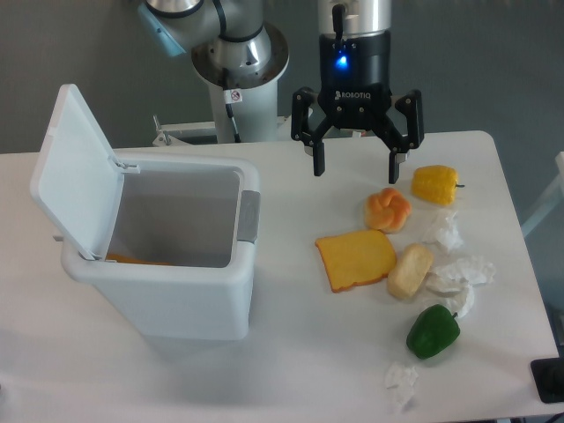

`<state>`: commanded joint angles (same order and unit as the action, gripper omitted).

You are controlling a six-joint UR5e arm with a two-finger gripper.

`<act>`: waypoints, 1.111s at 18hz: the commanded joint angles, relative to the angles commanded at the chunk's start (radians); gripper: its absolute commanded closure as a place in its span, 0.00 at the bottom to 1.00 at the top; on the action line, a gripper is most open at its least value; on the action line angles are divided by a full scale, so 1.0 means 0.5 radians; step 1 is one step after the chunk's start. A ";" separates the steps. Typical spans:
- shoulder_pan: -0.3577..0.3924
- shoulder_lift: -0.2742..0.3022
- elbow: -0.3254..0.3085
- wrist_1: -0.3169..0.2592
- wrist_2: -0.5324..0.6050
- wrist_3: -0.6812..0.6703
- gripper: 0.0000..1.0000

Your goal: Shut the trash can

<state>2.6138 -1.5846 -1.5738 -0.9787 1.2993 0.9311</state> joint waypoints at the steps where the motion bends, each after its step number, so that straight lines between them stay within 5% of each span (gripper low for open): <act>1: 0.009 0.006 -0.003 -0.003 0.000 -0.003 0.00; 20: 0.092 0.052 0.015 0.000 -0.353 -0.190 0.00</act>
<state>2.6599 -1.5585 -1.5662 -0.9787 1.1229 0.8360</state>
